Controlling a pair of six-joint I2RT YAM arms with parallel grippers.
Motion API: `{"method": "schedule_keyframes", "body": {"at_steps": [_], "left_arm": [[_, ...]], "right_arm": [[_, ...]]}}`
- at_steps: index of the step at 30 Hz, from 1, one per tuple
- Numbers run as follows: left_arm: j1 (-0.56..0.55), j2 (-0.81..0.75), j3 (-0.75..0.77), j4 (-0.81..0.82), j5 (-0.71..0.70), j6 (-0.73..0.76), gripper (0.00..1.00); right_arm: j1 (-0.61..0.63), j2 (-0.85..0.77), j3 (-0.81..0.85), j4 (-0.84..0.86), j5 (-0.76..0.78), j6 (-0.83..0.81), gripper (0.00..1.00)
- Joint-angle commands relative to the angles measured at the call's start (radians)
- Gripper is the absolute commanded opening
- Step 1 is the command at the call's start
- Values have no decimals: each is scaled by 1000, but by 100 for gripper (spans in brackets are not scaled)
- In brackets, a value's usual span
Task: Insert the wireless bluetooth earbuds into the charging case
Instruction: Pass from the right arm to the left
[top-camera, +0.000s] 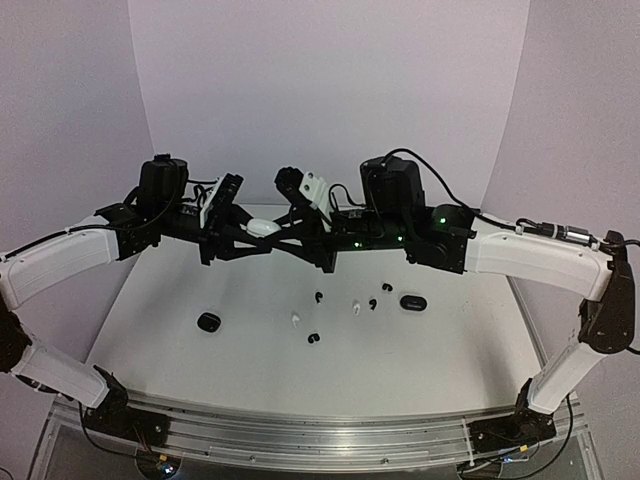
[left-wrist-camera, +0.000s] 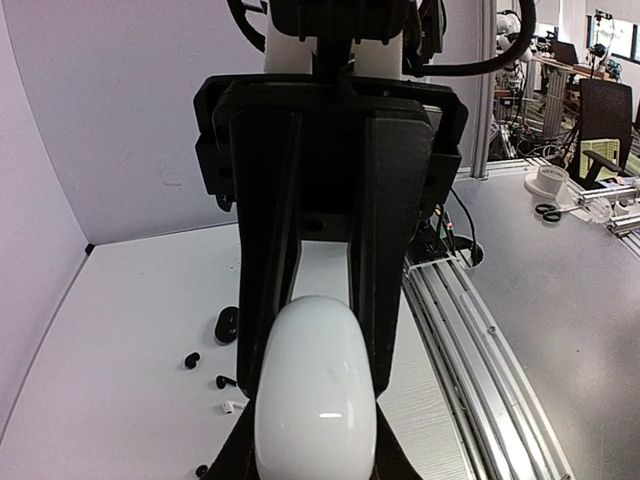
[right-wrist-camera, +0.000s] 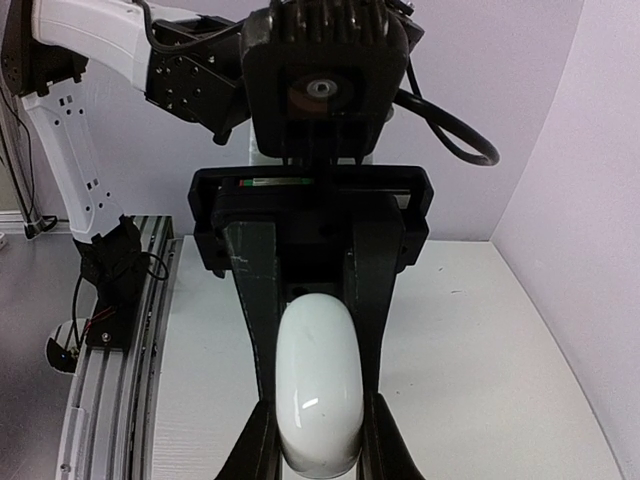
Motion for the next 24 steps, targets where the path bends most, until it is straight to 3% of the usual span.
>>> {"method": "schedule_keyframes", "body": {"at_steps": [1, 3, 6, 24], "left_arm": [[-5, 4, 44, -15, 1, -34, 0], [-5, 4, 41, -34, -2, -10, 0], [-5, 3, 40, -66, -2, 34, 0], [-9, 10, 59, -185, 6, 159, 0]], "right_arm": [[2, -11, 42, 25, 56, 28, 8], [3, -19, 45, 35, 92, 51, 32], [3, -28, 45, 46, 121, 56, 42], [-13, -15, 72, 53, 152, 98, 40]]}}
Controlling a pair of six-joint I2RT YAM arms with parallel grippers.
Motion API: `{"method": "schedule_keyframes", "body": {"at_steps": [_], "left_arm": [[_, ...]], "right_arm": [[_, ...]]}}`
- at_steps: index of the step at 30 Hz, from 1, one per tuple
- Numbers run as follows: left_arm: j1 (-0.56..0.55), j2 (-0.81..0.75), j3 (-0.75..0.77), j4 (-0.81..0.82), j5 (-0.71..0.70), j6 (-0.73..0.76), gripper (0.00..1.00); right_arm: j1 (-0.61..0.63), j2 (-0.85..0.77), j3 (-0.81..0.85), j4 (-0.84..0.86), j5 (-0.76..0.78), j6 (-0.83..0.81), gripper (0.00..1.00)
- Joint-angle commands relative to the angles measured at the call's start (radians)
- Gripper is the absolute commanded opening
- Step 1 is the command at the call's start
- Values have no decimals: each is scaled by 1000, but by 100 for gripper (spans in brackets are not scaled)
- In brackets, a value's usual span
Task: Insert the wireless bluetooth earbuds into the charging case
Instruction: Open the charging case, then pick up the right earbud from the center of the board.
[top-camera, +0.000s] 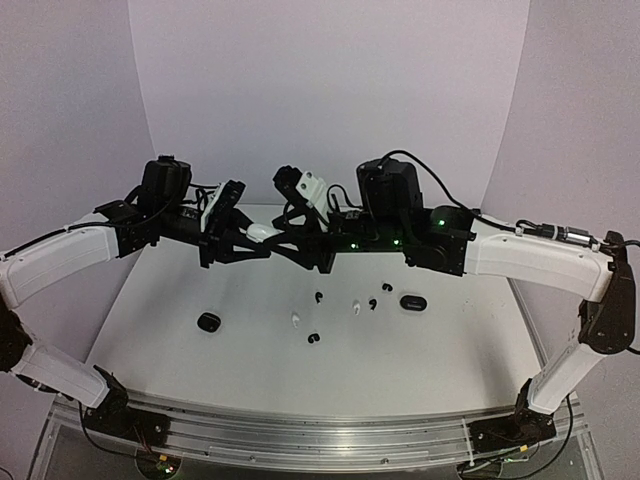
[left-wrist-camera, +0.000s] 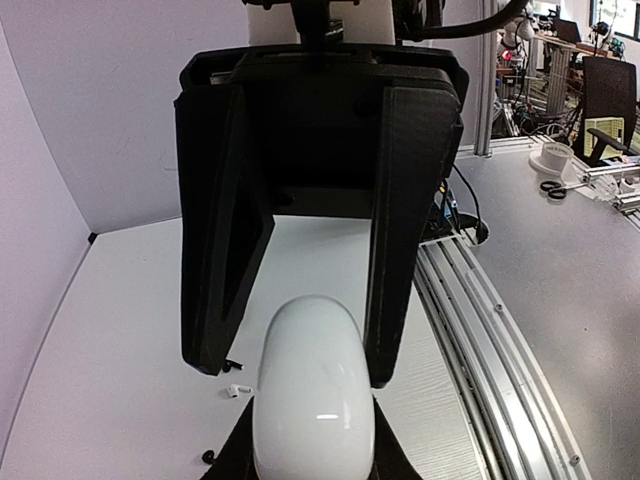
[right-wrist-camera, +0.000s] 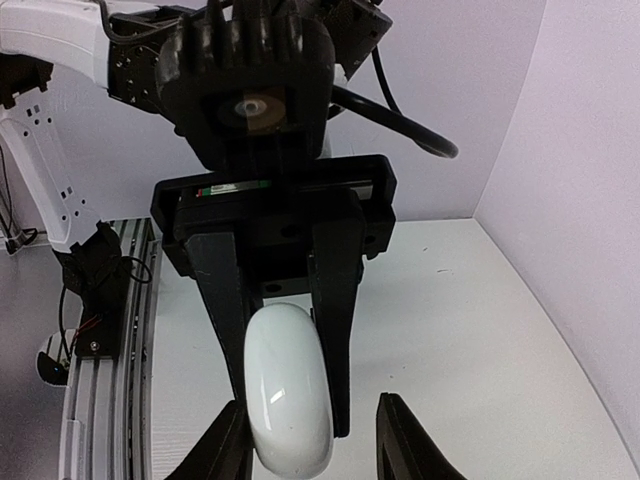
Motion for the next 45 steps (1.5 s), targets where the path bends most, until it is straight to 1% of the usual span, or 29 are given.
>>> {"method": "schedule_keyframes", "body": {"at_steps": [1, 10, 15, 22, 25, 27, 30, 37, 40, 42, 45], "left_arm": [[-8, 6, 38, -79, 26, 54, 0], [-8, 8, 32, -108, 1, 98, 0], [-8, 6, 42, -96, 1, 90, 0], [-8, 5, 62, -48, 2, -22, 0], [-8, 10, 66, -41, 8, -104, 0], [-8, 14, 63, -42, 17, -162, 0], [-8, 5, 36, -58, 35, -201, 0], [-8, -6, 10, -56, 34, -217, 0], [-8, -9, -8, -39, 36, -253, 0], [-8, -22, -41, 4, 23, -311, 0], [-7, -64, -122, 168, -51, -452, 0]], "right_arm": [[-31, -16, 69, 69, 45, 42, 39], [-38, -12, 70, 74, 4, 68, 38], [-38, 18, 72, 73, -20, 81, 35], [-37, 40, 60, 73, -40, 83, 33], [-37, 42, 61, 73, -28, 81, 33], [-37, 44, 67, 73, -9, 88, 33], [-40, 45, 75, 73, 56, 99, 33], [-69, 47, 100, 73, 152, 182, 34], [-85, 42, 116, 69, 215, 264, 36], [-112, 31, 115, 55, 275, 343, 38], [-152, 17, 98, -14, 380, 465, 42]]}}
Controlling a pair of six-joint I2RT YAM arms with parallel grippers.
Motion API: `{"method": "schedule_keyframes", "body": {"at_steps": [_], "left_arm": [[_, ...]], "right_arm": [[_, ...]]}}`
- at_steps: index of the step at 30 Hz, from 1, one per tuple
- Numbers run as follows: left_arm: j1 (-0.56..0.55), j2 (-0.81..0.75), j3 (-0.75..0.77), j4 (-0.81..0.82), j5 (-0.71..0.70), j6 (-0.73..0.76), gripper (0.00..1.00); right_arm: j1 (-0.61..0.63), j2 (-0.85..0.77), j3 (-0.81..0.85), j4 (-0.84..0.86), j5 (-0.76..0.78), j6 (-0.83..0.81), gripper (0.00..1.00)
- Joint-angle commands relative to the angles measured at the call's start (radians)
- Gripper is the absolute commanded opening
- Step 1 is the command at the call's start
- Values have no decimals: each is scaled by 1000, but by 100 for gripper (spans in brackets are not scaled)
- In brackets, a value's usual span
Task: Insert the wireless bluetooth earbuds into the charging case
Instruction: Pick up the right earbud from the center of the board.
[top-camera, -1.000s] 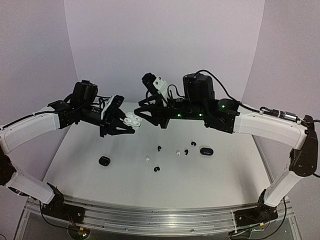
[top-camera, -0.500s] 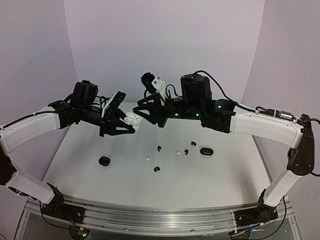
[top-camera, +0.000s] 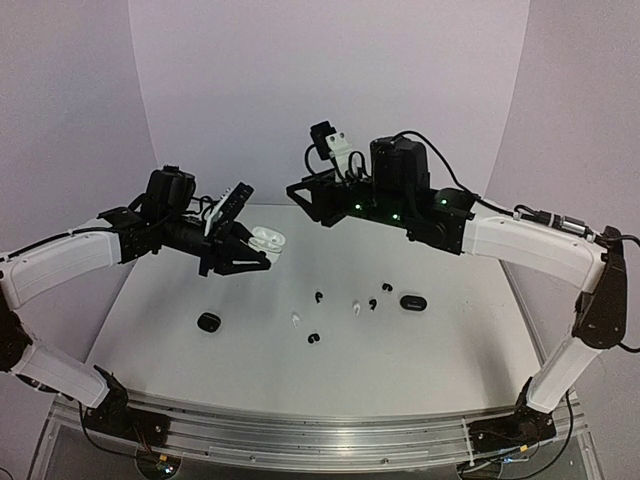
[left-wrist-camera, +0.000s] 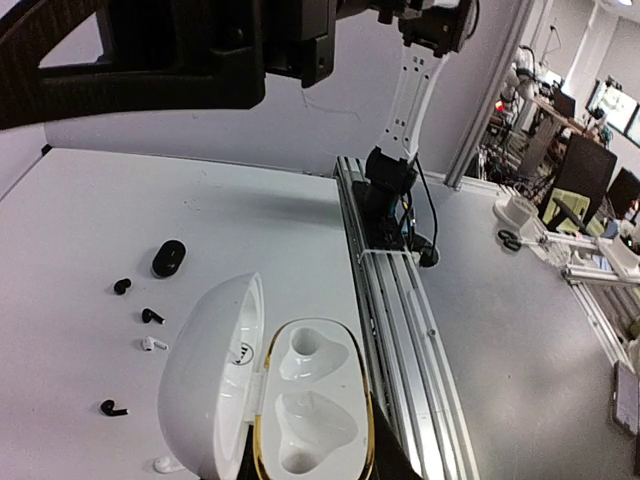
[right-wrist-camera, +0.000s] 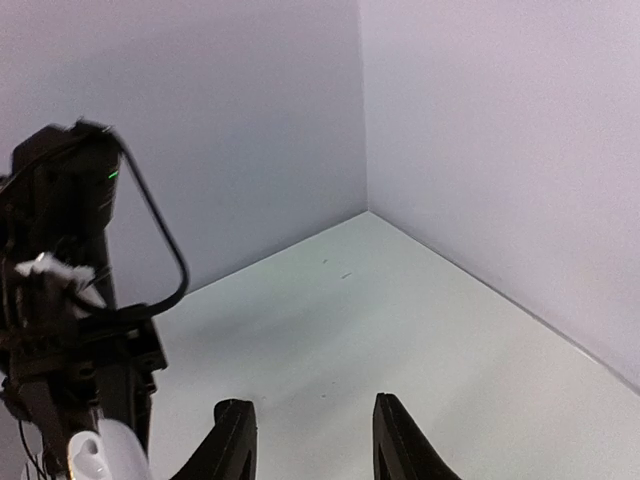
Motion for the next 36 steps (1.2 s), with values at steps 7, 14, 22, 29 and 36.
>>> {"method": "schedule_keyframes", "body": {"at_steps": [7, 14, 22, 29, 36], "left_arm": [[-18, -170, -328, 610, -349, -411, 0], [-132, -233, -525, 856, -662, -410, 0], [-224, -274, -693, 1048, -799, -355, 0], [-275, -306, -839, 1223, -805, -188, 0], [-281, -349, -921, 1286, -763, -66, 0]], "right_arm": [[-90, 84, 103, -425, 322, 408, 55], [-90, 309, 303, -768, 328, 518, 68], [-90, 442, 364, -878, 272, 569, 72], [-98, 515, 423, -948, 237, 556, 78], [-107, 518, 416, -956, 211, 575, 74]]}}
